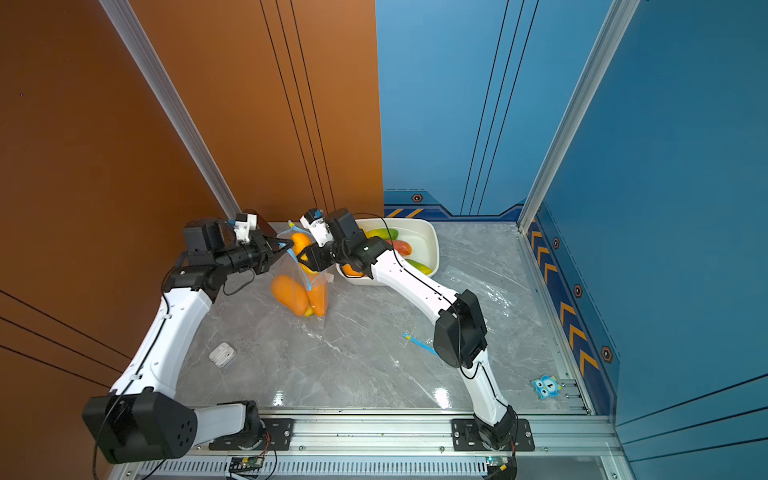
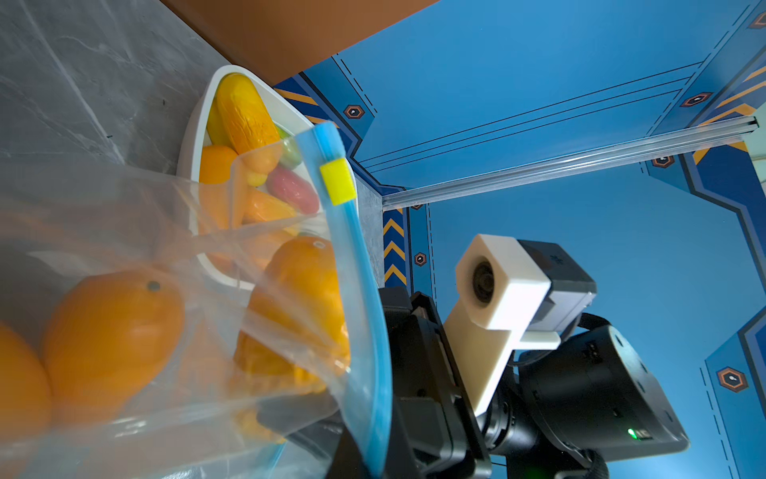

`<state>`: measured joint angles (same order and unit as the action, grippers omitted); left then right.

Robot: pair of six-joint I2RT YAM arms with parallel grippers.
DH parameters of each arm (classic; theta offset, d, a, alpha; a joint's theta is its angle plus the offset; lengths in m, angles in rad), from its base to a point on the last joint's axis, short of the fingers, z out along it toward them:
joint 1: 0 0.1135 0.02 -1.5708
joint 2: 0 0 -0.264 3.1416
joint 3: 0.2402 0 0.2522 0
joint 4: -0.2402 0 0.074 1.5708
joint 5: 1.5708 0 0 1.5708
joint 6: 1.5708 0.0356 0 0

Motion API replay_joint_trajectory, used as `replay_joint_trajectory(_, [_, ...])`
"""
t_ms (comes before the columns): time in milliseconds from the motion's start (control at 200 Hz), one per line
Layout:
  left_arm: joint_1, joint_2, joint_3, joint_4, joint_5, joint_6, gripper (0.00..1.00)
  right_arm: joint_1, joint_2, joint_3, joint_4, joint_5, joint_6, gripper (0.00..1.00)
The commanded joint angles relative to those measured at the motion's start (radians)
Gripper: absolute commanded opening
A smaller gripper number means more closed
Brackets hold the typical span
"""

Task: Place the mango in a zip-top bag and seal the zipper
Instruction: Place the mango in the zipper food storage bag.

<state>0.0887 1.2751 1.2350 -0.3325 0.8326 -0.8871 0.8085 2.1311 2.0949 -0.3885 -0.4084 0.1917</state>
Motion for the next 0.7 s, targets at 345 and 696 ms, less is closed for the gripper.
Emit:
replay_joint_trajectory(345, [0.019, -0.009, 0.001, 0.031, 0.043, 0.010, 0.00, 0.023, 0.030, 0.066, -0.098, 0.010, -0.022, 0.81])
replay_joint_trajectory(696, [0.065, -0.002, 0.013, 0.031, 0.046, -0.010, 0.00, -0.010, -0.048, -0.036, -0.018, -0.037, 0.063, 0.85])
